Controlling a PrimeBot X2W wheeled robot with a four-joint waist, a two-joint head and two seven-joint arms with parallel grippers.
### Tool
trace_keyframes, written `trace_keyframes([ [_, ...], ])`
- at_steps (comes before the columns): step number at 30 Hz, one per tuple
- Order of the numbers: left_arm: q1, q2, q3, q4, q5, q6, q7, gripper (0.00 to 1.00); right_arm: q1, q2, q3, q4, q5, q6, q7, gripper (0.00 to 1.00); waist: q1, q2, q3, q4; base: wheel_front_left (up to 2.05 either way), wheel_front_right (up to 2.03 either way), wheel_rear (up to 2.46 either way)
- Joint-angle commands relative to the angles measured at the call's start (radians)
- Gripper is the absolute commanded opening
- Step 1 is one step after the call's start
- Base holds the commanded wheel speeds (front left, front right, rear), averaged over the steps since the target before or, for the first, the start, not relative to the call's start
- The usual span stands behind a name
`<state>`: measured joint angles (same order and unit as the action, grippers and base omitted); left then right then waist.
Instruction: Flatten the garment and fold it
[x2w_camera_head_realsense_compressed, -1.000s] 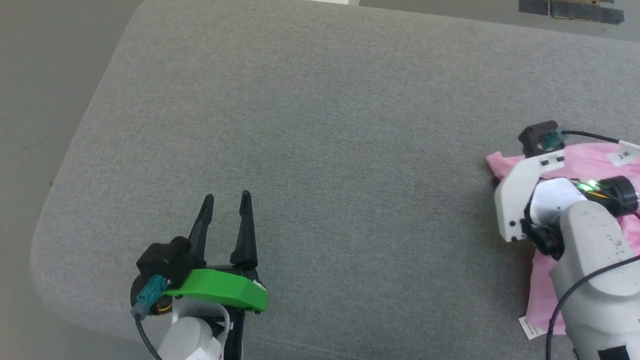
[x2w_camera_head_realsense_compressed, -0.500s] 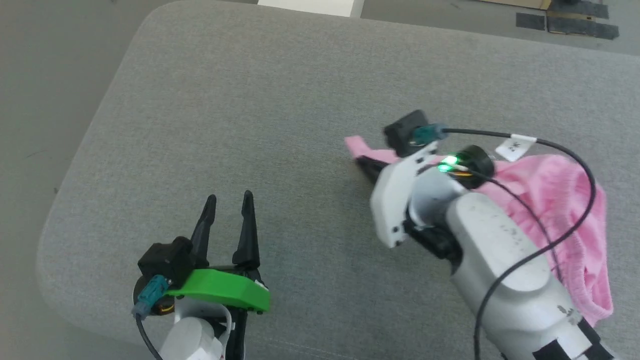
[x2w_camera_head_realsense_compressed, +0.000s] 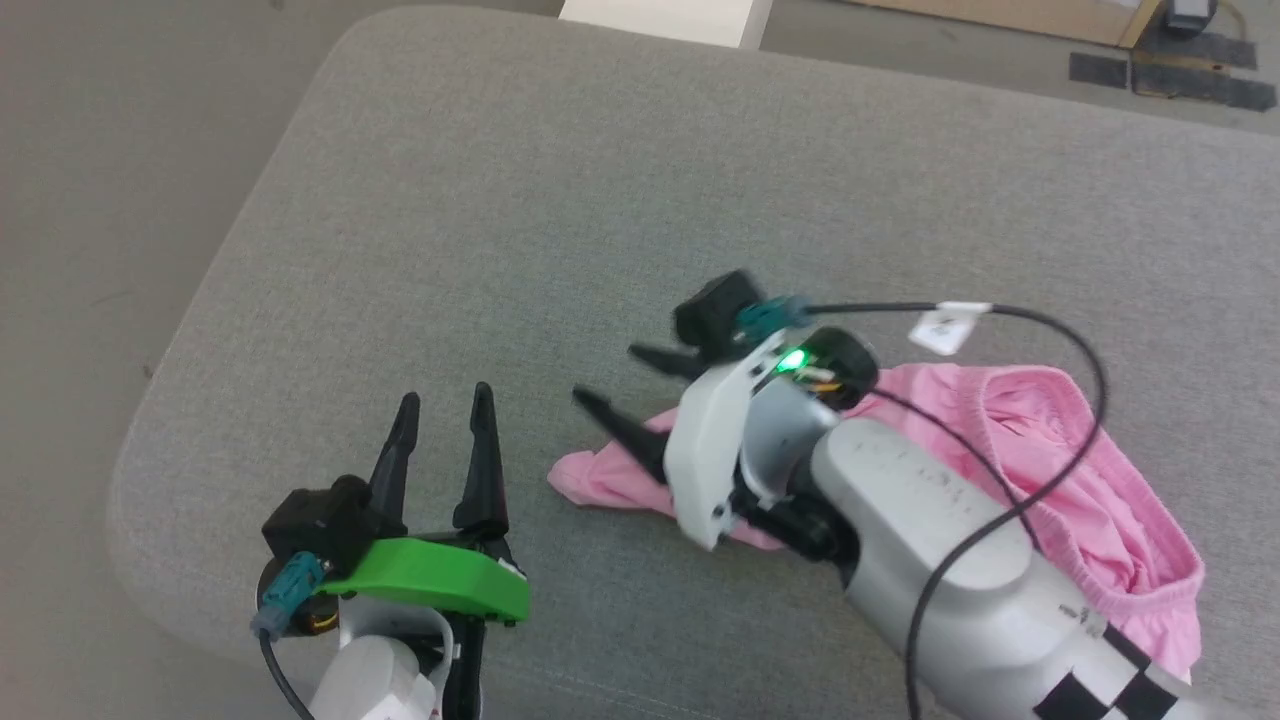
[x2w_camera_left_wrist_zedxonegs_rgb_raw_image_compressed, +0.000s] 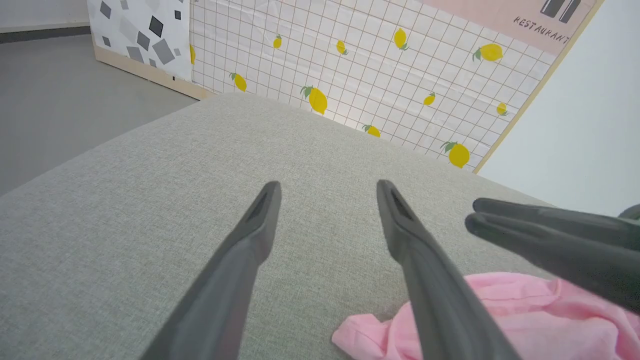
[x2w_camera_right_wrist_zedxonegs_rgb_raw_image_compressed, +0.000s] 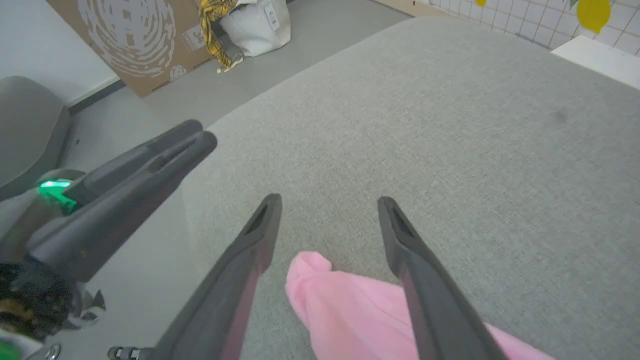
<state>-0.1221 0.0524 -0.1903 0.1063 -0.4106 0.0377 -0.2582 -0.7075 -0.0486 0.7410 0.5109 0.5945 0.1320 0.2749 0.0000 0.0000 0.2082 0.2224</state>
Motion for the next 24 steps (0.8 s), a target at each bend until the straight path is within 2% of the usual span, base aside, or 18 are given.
trace_keyframes([
  [1, 0.009, -0.002, 0.005, 0.002, 0.003, 0.002, -0.004, 1.00, -0.022, -0.002, -0.023, 0.004, -0.006, -0.001, -0.033, 1.00, 0.0000, 0.0000, -0.017, -0.013, 0.00, 0.00, 0.00],
  [5, 0.019, -0.002, 0.015, 0.008, 0.013, -0.001, -0.004, 1.00, -0.006, -0.002, -0.114, 0.009, -0.016, -0.001, -0.114, 1.00, 0.0000, 0.0000, -0.047, -0.039, 0.00, 0.00, 0.00],
  [8, 0.029, -0.002, 0.021, 0.016, 0.021, -0.005, -0.004, 1.00, 0.030, -0.003, -0.211, 0.013, -0.064, -0.001, -0.161, 1.00, 0.0000, 0.0000, -0.073, -0.059, 0.00, 0.00, 0.00],
  [12, 0.048, -0.002, 0.034, 0.021, 0.029, -0.009, -0.004, 1.00, 0.113, -0.041, -0.328, -0.019, -0.156, -0.001, -0.193, 1.00, 0.0000, 0.0000, -0.101, -0.085, 0.00, 0.00, 0.00],
  [18, 0.071, -0.002, 0.047, 0.036, 0.038, -0.016, -0.004, 1.00, 0.301, -0.065, -0.548, -0.130, -0.260, -0.001, -0.158, 1.00, 0.0000, 0.0000, -0.123, -0.112, 0.00, 0.00, 0.00],
  [24, 0.088, -0.002, 0.053, 0.056, 0.029, -0.001, -0.004, 1.00, 0.484, -0.030, -0.737, -0.282, -0.321, -0.001, -0.083, 1.00, 0.0000, 0.0000, -0.126, -0.130, 0.00, 0.00, 0.00],
])
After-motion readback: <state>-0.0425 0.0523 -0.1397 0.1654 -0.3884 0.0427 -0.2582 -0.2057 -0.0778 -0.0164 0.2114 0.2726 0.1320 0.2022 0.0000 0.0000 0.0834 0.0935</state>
